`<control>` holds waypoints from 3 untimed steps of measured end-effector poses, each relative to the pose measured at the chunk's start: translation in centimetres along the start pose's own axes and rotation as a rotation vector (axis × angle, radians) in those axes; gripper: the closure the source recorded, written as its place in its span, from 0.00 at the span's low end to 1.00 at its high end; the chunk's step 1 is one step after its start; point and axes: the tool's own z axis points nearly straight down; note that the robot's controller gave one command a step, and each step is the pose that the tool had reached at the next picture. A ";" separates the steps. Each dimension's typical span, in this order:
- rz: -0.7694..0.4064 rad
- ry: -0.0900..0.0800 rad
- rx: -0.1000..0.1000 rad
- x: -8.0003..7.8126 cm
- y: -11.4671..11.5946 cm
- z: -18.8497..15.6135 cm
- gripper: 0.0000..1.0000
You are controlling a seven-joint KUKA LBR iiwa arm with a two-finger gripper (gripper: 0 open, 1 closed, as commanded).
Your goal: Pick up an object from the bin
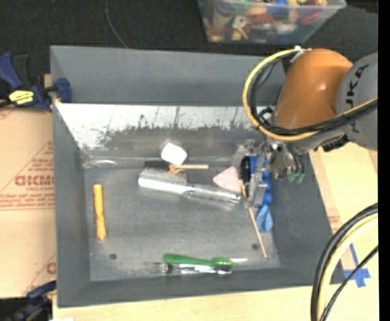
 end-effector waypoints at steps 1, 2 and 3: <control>-0.002 -0.008 0.001 -0.2 0.0 -0.4 0.00; -0.045 -0.006 0.000 -3.3 6.4 11.6 0.00; 0.163 -0.019 0.002 -4.4 3.7 3.4 0.00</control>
Offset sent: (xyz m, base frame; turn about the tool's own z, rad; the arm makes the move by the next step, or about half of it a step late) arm 0.0328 0.0628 -0.1130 -0.0415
